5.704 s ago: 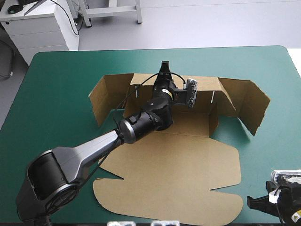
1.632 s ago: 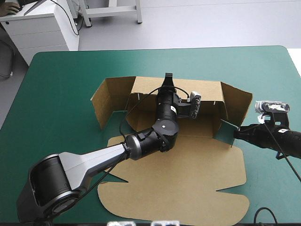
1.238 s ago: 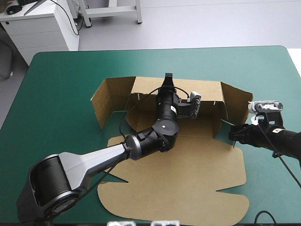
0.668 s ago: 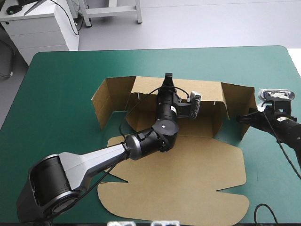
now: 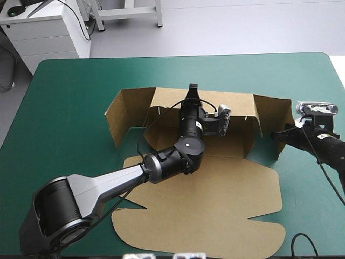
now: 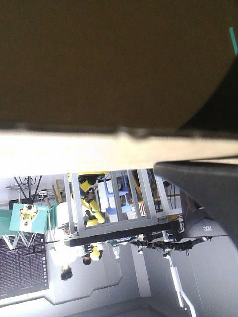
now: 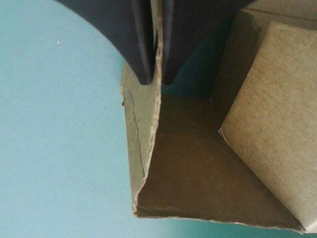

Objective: Fold the box

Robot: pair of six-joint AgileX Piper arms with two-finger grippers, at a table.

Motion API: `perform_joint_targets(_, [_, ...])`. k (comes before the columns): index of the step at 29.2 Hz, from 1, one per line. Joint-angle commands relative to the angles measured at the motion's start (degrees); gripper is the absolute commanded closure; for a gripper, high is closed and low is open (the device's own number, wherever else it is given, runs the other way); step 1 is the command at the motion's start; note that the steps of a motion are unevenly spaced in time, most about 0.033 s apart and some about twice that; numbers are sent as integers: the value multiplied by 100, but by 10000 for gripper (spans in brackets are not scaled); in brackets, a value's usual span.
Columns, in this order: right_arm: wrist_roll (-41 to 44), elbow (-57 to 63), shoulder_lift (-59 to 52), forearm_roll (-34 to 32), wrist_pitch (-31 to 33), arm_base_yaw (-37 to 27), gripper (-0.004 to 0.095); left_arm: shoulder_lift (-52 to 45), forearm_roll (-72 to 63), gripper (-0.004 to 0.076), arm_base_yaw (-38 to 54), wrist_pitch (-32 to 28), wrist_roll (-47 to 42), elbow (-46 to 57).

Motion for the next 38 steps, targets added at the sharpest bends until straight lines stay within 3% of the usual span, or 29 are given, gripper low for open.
perform_joint_targets(1, [-41, -113, -11, 99, 558, 4, 908, -278, 3, 731, -66, -92, -65, -99])
perform_joint_targets(6, [27, -113, -11, 34, 876, 4, 863, -278, 3, 731, -66, -92, -65, -99])
perform_joint_targets(11, [27, -113, -11, 36, 1322, 4, 549, -278, 3, 731, -66, -92, -65, -99])
perform_joint_targets(13, [27, -113, -11, 36, 1615, 4, 499, -278, 3, 731, -66, -78, -65, -99])
perform_joint_targets(20, [27, -113, -211, 10, 2573, 4, 518, -278, 3, 731, -66, -45, -65, -99])
perform_joint_targets(27, [27, -113, -893, -227, 2666, 4, 546, -278, -18, 731, -66, -36, -65, -99])
perform_joint_targets(31, [231, -113, -1419, -886, 2666, 4, 668, -278, -18, 731, -66, -36, -65, -99])
perform_joint_targets(35, [1332, -113, -1781, -1765, 2637, 4, 914, -278, -18, 731, -66, -36, -65, -99])
perform_joint_targets(38, [1452, -124, -1877, -1932, 2482, 4, 922, -278, -18, 731, -66, -56, -65, -99])
